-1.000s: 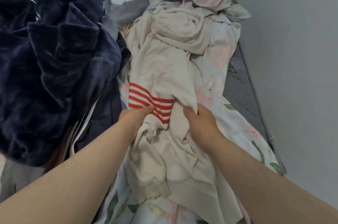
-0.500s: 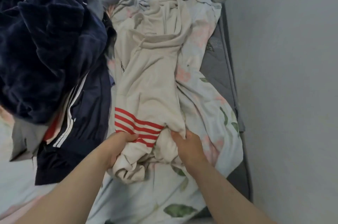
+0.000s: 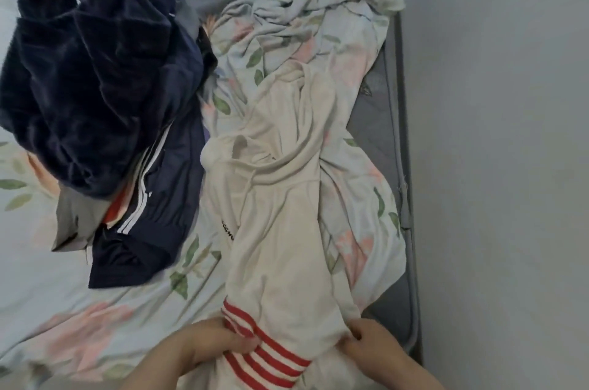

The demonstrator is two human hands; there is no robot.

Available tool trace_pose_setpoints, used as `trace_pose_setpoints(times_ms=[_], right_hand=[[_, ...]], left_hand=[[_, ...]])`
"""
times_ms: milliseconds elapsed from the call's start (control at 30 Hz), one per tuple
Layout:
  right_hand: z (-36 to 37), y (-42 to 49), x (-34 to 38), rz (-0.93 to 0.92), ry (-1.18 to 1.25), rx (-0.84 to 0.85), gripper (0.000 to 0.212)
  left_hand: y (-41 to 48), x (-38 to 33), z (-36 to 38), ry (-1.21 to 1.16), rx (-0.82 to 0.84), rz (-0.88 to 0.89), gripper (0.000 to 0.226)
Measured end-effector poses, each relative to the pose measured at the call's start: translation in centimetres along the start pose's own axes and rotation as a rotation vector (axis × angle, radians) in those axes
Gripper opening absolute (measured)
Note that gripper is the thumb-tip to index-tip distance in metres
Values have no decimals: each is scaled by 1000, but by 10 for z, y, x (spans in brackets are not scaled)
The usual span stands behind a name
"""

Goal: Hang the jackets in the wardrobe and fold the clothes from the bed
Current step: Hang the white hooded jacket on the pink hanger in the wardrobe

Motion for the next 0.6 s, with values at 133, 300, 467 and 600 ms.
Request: trace_pose_setpoints(times_ms=[133, 300, 467, 600], right_hand=[[-18, 10, 29, -26, -2, -54, 54], [-18, 21, 99, -285, 48, -239, 52], [-3, 36, 154, -394, 122, -268, 43], [-1, 42, 182, -464, 303, -241, 37]], left_hand=[[-2, -37, -36, -50, -495, 162, 50], [9, -101, -67, -349, -651, 373, 61], [32, -123, -69, -803, -595, 296, 64], [22, -124, -47, -571, -578, 442, 36]])
Point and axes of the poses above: each hand's wrist, its own y-axis towards the middle knuckle, its own z-axis out of the palm, x = y × z, the point moved 1 cm from there along y, towards the middle knuckle, and after that the axes turned 10 degrees about y, right-handed, at the moved point
